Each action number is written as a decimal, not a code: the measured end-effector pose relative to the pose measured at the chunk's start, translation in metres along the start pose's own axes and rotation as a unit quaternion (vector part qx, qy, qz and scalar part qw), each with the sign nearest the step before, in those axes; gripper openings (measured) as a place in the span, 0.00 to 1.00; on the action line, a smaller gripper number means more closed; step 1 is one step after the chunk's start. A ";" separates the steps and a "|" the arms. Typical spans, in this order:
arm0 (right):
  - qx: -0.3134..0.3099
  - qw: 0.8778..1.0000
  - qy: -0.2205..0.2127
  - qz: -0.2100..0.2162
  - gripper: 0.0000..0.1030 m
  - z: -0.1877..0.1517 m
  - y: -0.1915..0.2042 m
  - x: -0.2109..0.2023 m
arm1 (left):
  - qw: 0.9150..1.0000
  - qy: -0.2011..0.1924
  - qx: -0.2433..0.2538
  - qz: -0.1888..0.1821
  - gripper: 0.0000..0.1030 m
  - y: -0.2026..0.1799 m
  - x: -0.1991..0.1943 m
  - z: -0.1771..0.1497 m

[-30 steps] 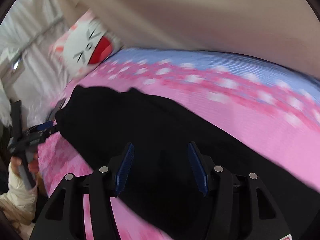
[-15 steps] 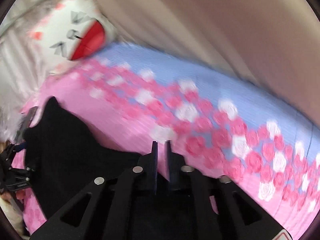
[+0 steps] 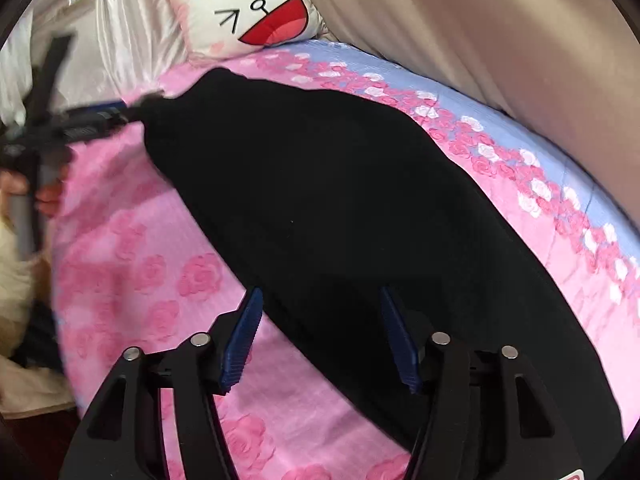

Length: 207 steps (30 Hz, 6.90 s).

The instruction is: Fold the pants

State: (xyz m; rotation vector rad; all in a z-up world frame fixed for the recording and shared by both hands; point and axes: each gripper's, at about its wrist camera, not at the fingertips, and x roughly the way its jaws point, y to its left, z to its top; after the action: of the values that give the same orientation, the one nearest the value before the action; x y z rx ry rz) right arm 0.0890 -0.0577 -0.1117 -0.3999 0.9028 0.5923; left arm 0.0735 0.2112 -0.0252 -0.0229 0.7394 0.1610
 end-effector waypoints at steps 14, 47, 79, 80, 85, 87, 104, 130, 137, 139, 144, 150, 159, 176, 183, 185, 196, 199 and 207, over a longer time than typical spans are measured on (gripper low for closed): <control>0.069 0.996 0.034 0.050 0.24 -0.031 -0.040 -0.012 | 1.000 0.004 0.011 0.016 0.93 -0.018 -0.022 -0.004; 0.402 0.876 -0.109 -0.244 0.07 -0.241 -0.354 -0.208 | 0.992 0.026 0.119 -0.030 0.93 -0.208 0.008 -0.005; 0.092 0.994 -0.040 0.034 0.41 0.083 -0.027 0.044 | 0.997 0.044 0.043 0.042 0.93 -0.068 0.028 -0.012; 0.095 0.994 -0.036 0.038 0.41 0.091 -0.026 0.053 | 0.997 0.045 0.042 0.043 0.93 -0.063 0.029 -0.013; 0.116 0.993 -0.012 0.031 0.41 0.118 -0.038 0.100 | 0.997 0.051 0.024 0.052 0.93 -0.033 0.030 -0.018; 0.123 0.992 -0.020 0.032 0.40 0.129 -0.044 0.107 | 0.997 0.053 0.011 0.057 0.93 -0.015 0.027 -0.024; 0.094 0.992 -0.057 0.060 0.46 0.151 -0.005 0.081 | 0.997 0.040 -0.014 0.072 0.95 0.053 0.039 -0.005; 0.130 0.988 -0.070 -0.036 0.51 0.103 -0.033 0.034 | 0.997 0.013 0.061 0.038 0.95 -0.034 -0.009 -0.011; 0.258 0.949 -0.020 -0.178 0.51 -0.070 -0.137 -0.036 | 0.995 0.022 0.099 0.004 0.95 -0.103 -0.010 -0.019; 0.292 0.940 -0.032 -0.172 0.52 -0.102 -0.158 -0.059 | 0.994 0.028 0.106 0.001 0.95 -0.122 -0.009 -0.022; 0.359 0.904 -0.047 -0.229 0.57 -0.175 -0.210 -0.111 | 0.992 0.043 0.121 -0.001 0.95 -0.165 -0.008 -0.028; 0.435 0.864 -0.083 -0.238 0.58 -0.244 -0.263 -0.159 | 0.988 0.058 0.144 0.003 0.95 -0.206 -0.002 -0.033; 0.501 0.823 -0.118 -0.242 0.40 -0.308 -0.332 -0.195 | 0.985 0.056 0.163 -0.009 0.95 -0.239 -0.010 -0.043; 0.420 0.878 -0.097 -0.207 0.64 -0.253 -0.173 -0.147 | 0.988 0.078 0.132 -0.026 0.95 -0.227 -0.010 -0.077; 0.381 0.893 -0.090 -0.222 0.70 -0.219 -0.139 -0.136 | 0.989 0.079 0.119 -0.031 0.95 -0.209 -0.013 -0.080; 0.378 0.894 -0.088 -0.224 0.70 -0.215 -0.135 -0.134 | 0.990 0.078 0.115 -0.028 0.95 -0.202 -0.013 -0.079; 0.396 0.876 -0.109 -0.250 0.73 -0.213 -0.151 -0.168 | 0.993 0.057 0.096 -0.031 0.95 -0.185 -0.024 -0.062; 0.427 0.851 -0.112 -0.284 0.74 -0.240 -0.184 -0.187 | 0.994 0.047 0.092 -0.032 0.95 -0.182 -0.031 -0.056; 0.512 0.801 -0.084 -0.299 0.74 -0.312 -0.299 -0.200 | 0.993 0.038 0.108 -0.028 0.95 -0.204 -0.035 -0.050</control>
State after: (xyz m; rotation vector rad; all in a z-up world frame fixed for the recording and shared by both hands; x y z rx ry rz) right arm -0.0083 -0.5238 -0.1002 0.3604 0.7450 -0.4755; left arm 0.0461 0.0006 -0.0466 0.1574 0.8277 0.0260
